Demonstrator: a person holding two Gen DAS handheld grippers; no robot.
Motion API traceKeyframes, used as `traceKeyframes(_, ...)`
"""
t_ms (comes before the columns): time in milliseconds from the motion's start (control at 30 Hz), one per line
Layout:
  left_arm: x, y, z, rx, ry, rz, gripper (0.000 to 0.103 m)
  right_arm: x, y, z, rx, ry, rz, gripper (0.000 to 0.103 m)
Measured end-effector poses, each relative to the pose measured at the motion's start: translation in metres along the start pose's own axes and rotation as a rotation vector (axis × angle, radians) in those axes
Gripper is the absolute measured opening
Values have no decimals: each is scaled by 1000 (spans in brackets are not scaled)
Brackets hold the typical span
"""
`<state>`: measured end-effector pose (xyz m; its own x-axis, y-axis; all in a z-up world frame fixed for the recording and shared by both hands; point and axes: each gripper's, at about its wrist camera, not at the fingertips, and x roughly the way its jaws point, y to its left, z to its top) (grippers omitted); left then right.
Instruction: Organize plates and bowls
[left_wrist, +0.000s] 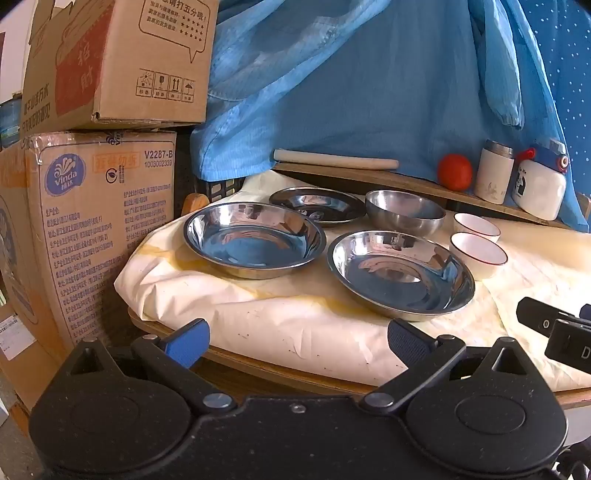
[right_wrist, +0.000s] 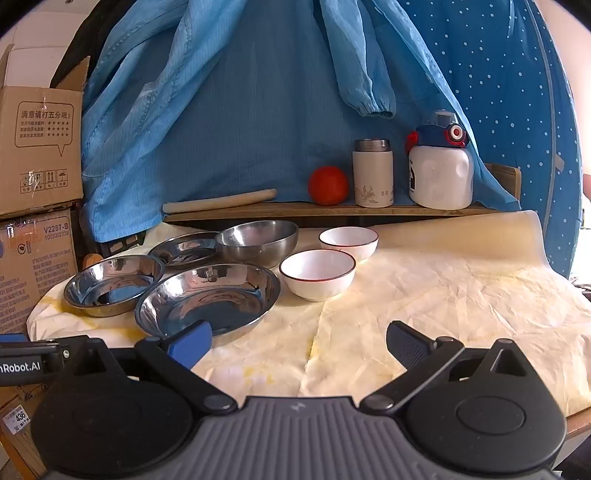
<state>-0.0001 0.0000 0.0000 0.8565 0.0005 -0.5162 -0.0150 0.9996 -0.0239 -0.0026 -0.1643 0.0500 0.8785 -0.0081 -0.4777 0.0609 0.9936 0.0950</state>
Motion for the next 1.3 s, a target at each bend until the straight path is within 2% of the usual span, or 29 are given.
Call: traceKeyframes(1300, -2, 1, 0, 4, 1, 4, 102, -1, 1, 1, 1, -3, 1, 103)
